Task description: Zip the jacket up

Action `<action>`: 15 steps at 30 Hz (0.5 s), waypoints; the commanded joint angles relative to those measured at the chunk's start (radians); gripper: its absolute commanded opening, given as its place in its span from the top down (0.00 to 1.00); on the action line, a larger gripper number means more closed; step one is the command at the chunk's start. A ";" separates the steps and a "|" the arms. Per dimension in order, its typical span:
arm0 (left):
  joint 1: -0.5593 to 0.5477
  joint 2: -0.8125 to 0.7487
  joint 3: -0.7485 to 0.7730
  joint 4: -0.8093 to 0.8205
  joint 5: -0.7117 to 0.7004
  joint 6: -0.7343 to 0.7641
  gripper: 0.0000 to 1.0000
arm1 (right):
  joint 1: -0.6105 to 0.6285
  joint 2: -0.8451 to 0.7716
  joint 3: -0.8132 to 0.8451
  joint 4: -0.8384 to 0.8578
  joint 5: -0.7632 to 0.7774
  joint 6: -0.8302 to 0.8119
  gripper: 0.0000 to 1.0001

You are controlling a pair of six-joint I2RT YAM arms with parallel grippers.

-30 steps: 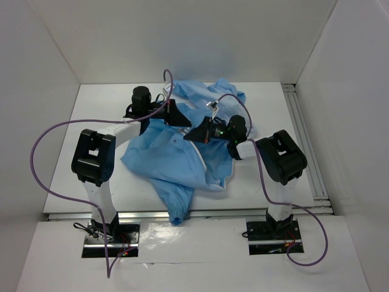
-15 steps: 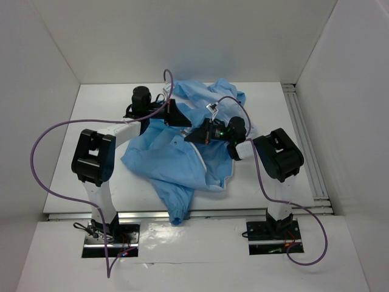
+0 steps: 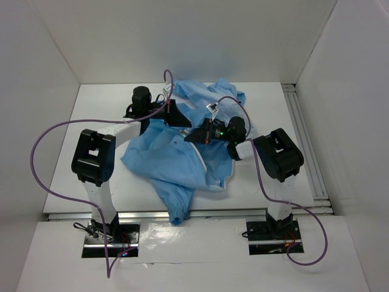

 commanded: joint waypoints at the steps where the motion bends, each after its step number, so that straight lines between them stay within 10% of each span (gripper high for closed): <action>1: -0.009 -0.016 0.012 0.031 0.051 0.015 1.00 | -0.008 -0.007 0.017 0.140 -0.009 0.001 1.00; 15: -0.009 -0.007 0.024 0.028 0.040 0.019 1.00 | -0.008 -0.007 0.017 0.183 -0.018 0.019 1.00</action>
